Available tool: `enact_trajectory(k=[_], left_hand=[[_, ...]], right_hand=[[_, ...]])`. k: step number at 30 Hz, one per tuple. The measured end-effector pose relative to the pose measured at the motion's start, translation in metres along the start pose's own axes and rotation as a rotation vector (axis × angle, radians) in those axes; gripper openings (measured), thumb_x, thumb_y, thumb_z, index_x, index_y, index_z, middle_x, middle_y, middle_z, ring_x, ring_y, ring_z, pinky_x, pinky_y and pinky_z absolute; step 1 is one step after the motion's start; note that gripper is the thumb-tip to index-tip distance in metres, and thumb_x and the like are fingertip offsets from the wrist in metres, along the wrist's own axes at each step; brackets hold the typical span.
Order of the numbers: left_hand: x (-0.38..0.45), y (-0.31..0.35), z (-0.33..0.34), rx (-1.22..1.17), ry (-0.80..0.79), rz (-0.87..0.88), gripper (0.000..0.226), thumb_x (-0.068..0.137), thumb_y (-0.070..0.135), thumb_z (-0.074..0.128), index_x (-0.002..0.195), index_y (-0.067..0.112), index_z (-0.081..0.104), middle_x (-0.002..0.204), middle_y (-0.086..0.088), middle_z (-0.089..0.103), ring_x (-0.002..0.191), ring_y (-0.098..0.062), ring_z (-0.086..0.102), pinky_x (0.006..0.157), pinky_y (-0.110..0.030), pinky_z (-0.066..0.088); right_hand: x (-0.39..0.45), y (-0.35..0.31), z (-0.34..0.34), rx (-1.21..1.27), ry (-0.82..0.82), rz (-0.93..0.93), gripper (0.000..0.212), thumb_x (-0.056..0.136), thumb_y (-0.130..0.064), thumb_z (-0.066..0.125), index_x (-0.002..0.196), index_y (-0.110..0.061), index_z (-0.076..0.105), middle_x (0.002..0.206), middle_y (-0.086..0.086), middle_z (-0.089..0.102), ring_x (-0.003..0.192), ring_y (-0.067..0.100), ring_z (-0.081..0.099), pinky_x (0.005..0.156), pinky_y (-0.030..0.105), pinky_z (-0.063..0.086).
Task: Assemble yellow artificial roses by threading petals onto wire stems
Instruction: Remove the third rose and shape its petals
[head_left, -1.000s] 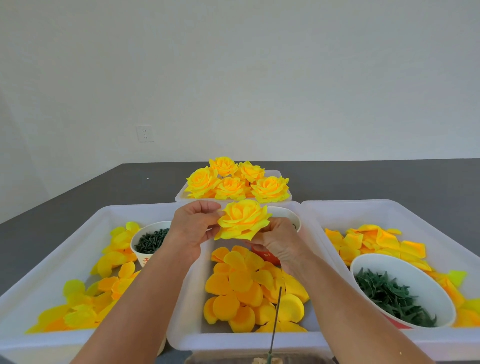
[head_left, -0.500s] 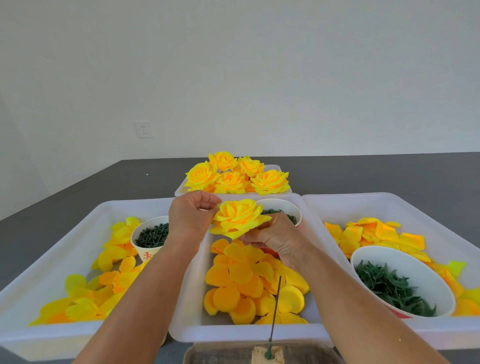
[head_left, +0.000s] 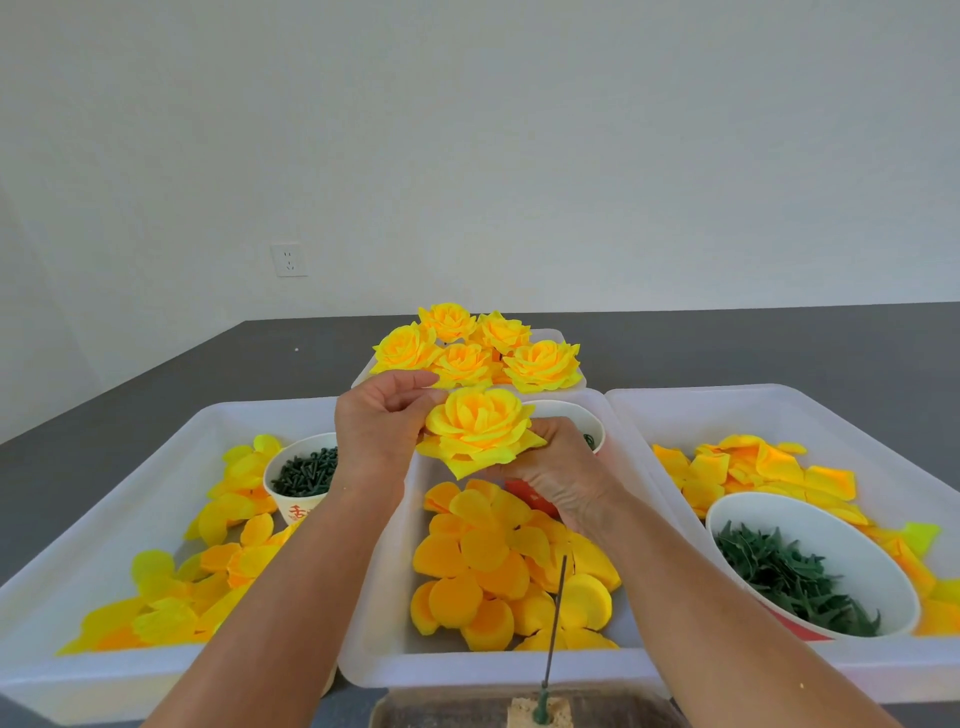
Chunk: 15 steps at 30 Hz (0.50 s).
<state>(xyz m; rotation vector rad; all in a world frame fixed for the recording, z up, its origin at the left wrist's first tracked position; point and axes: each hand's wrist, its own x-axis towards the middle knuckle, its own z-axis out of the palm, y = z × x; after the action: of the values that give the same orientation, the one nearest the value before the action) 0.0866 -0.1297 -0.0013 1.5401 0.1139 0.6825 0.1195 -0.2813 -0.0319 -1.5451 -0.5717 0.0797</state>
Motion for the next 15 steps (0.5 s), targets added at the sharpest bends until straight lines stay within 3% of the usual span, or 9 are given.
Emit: enact_trajectory(k=[3, 6, 11, 15], left_hand=[[0.001, -0.002, -0.001, 0.021, 0.053, 0.0, 0.012, 0.075, 0.008, 0.075, 0.079, 0.018, 0.068, 0.073, -0.005, 0.07, 0.057, -0.009, 0.06, 0.049, -0.019, 0.048], [0.003, -0.003, -0.001, 0.046, 0.066, -0.025, 0.011, 0.074, 0.013, 0.076, 0.082, 0.014, 0.068, 0.071, -0.006, 0.069, 0.055, -0.011, 0.059, 0.048, -0.018, 0.049], [0.001, -0.001, 0.001, 0.03, 0.08, 0.022, 0.008, 0.084, 0.015, 0.068, 0.076, 0.017, 0.068, 0.059, 0.004, 0.06, 0.046, -0.001, 0.049, 0.047, -0.013, 0.043], [-0.002, 0.003, 0.003, 0.0, 0.035, 0.045, 0.025, 0.085, 0.018, 0.067, 0.067, 0.001, 0.062, 0.051, 0.0, 0.048, 0.045, -0.005, 0.039, 0.048, -0.014, 0.037]], right_hand=[[0.003, 0.002, -0.001, -0.097, 0.069, -0.058, 0.013, 0.074, -0.014, 0.076, 0.082, -0.024, 0.073, 0.077, -0.013, 0.07, 0.069, -0.001, 0.062, 0.063, 0.003, 0.045], [0.004, 0.005, -0.001, -0.193, 0.106, -0.106, 0.013, 0.079, -0.013, 0.073, 0.091, -0.01, 0.074, 0.086, 0.001, 0.071, 0.072, 0.005, 0.059, 0.069, 0.004, 0.045], [0.009, 0.003, -0.005, -0.243, 0.271, -0.15, 0.011, 0.076, -0.012, 0.076, 0.087, -0.01, 0.074, 0.083, 0.0, 0.069, 0.082, 0.016, 0.062, 0.077, 0.025, 0.048], [0.013, 0.005, -0.012, -0.288, 0.418, -0.118, 0.012, 0.077, -0.018, 0.076, 0.08, -0.006, 0.073, 0.082, 0.008, 0.071, 0.085, 0.025, 0.065, 0.077, 0.035, 0.051]])
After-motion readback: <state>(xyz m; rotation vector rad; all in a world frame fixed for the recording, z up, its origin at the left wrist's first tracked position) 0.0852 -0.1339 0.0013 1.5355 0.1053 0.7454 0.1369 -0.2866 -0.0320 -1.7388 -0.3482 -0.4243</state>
